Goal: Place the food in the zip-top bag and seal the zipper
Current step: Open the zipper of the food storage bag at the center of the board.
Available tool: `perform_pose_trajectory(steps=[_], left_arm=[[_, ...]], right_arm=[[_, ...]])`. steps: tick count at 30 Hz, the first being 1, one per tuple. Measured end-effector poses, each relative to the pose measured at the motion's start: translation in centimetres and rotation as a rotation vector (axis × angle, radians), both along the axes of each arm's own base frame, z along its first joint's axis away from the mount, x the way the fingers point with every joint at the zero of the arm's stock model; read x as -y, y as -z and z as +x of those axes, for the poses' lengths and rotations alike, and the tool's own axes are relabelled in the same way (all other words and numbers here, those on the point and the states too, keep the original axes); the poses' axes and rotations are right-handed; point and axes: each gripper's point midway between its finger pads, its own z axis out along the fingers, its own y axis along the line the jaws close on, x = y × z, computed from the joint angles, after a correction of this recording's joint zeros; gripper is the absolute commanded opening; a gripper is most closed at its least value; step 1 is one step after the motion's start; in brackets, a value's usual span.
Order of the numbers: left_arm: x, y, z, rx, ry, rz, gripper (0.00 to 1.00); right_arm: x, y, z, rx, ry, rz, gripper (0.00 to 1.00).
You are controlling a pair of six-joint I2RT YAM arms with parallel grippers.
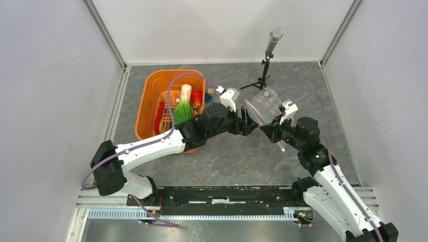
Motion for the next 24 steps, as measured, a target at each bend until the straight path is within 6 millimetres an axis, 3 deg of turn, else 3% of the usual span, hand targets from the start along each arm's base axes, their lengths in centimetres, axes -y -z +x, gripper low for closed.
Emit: perform_pose_trajectory(steps=[7, 14, 24], left_arm=[[0.5, 1.1, 2.1, 0.016, -0.085, 0.017, 0.77], [0.7, 1.1, 2.8, 0.033, -0.114, 0.006, 0.74], [1.1, 3.1, 3.6, 0.020, -0.132, 0.040, 0.73]], right_arm=[[-1.3, 0.1, 0.3, -0.002, 0.001, 0.011, 0.00], [-1.8, -0.6, 0.4, 0.019, -0.007, 0.033, 0.00], [-2.3, -0.8, 0.2, 0.023, -0.021, 0.042, 0.00]])
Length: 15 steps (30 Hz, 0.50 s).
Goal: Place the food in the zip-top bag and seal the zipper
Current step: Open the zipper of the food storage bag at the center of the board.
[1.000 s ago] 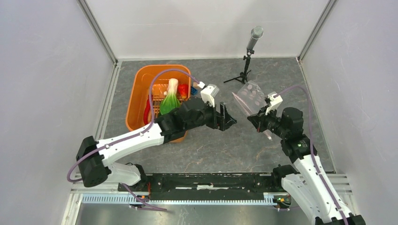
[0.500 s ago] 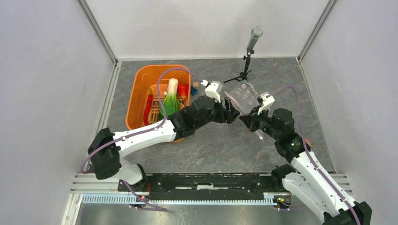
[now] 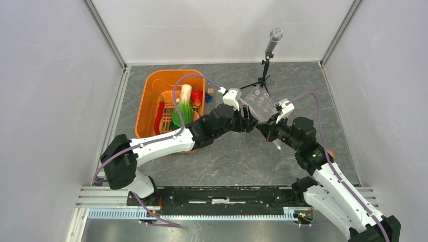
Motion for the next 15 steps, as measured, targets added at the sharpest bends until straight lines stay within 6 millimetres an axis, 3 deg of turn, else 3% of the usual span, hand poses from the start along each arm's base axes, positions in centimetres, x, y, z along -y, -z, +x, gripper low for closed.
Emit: perform_pose_trajectory(steps=[15], left_arm=[[-0.7, 0.9, 1.6, -0.015, -0.074, 0.002, 0.72]], right_arm=[[-0.3, 0.9, -0.7, 0.007, -0.027, -0.011, 0.00]])
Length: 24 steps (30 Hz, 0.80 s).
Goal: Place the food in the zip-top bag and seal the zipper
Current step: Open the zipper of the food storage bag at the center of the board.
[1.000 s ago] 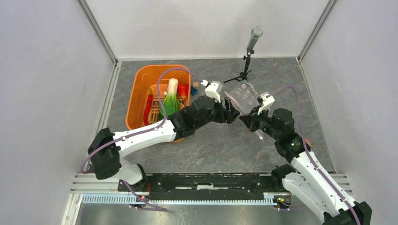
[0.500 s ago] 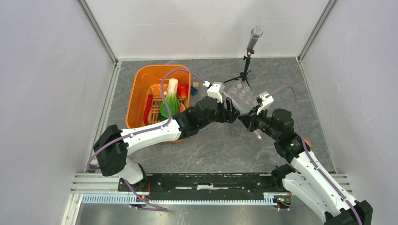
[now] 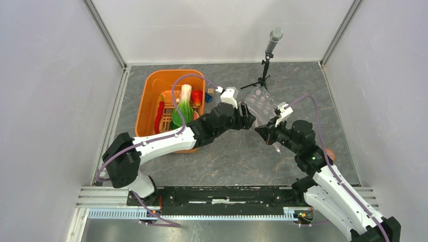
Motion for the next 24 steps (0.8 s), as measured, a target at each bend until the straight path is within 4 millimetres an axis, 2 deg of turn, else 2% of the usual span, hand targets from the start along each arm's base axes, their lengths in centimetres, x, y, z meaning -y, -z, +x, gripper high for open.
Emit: perform_pose_trajectory(steps=[7, 12, 20, 24], left_arm=[[0.3, 1.3, 1.0, -0.017, -0.023, 0.019, 0.68], [0.6, 2.3, 1.2, -0.035, -0.024, 0.032, 0.73], [1.3, 1.5, 0.9, -0.038, 0.011, 0.013, 0.74], [1.6, 1.3, 0.7, -0.043, 0.027, 0.008, 0.71]], right_arm=[[-0.4, 0.1, -0.4, 0.008, -0.029, -0.002, 0.00], [-0.6, 0.5, -0.7, 0.006, -0.047, -0.017, 0.00], [-0.8, 1.6, -0.6, -0.014, -0.048, -0.054, 0.00], [-0.9, 1.9, -0.6, -0.015, -0.053, -0.064, 0.00]])
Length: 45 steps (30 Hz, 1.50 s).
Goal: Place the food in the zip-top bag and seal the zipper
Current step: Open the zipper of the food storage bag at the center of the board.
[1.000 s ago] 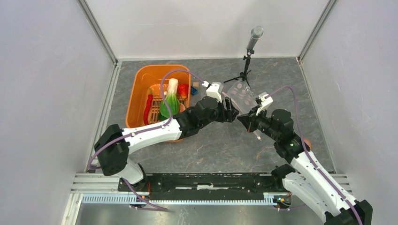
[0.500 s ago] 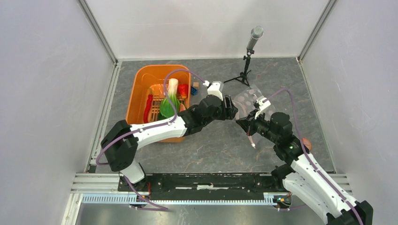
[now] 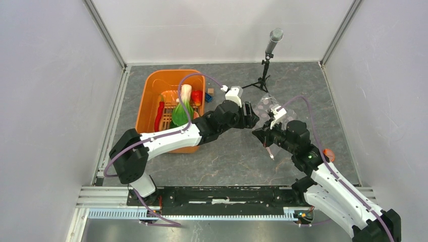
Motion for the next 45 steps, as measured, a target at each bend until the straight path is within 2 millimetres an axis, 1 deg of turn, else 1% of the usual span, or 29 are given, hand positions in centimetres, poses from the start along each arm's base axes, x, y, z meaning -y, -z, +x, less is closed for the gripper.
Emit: perform_pose_trajectory(steps=[2, 7, 10, 14, 16, 22, 32, 35, 41, 45], left_arm=[[0.0, 0.1, -0.2, -0.006, 0.008, 0.003, 0.69], [-0.1, 0.8, -0.4, -0.024, 0.015, 0.024, 0.68], [-0.2, 0.9, -0.4, -0.025, 0.014, 0.026, 0.72], [-0.8, 1.4, -0.9, -0.029, 0.016, 0.033, 0.74], [-1.2, 1.2, -1.2, -0.028, 0.017, 0.030, 0.75], [-1.5, -0.6, -1.3, -0.003, 0.017, -0.005, 0.74], [-1.6, -0.4, -1.4, -0.008, 0.016, 0.004, 0.71], [-1.6, -0.1, -1.3, -0.011, 0.015, 0.009, 0.68], [-1.4, 1.7, -1.2, -0.034, 0.016, 0.041, 0.65], [-1.4, 1.8, -1.2, -0.036, 0.015, 0.045, 0.65]], right_arm=[[0.0, 0.1, 0.1, 0.001, 0.003, -0.001, 0.00], [0.2, 0.2, 0.3, 0.009, 0.022, -0.005, 0.00], [0.5, 0.2, 0.6, 0.013, 0.047, -0.008, 0.00], [0.7, 0.4, 1.0, 0.009, 0.072, -0.011, 0.00], [0.7, 0.6, 1.1, -0.001, 0.076, -0.015, 0.00], [0.7, 1.1, 1.0, -0.015, 0.078, -0.018, 0.00], [0.6, 1.0, 0.9, -0.012, 0.072, -0.014, 0.00], [0.5, 1.0, 0.9, -0.012, 0.066, -0.012, 0.00], [0.4, 1.0, 0.7, -0.009, 0.061, -0.011, 0.00], [0.5, 1.3, 0.6, -0.015, 0.061, -0.014, 0.00]])
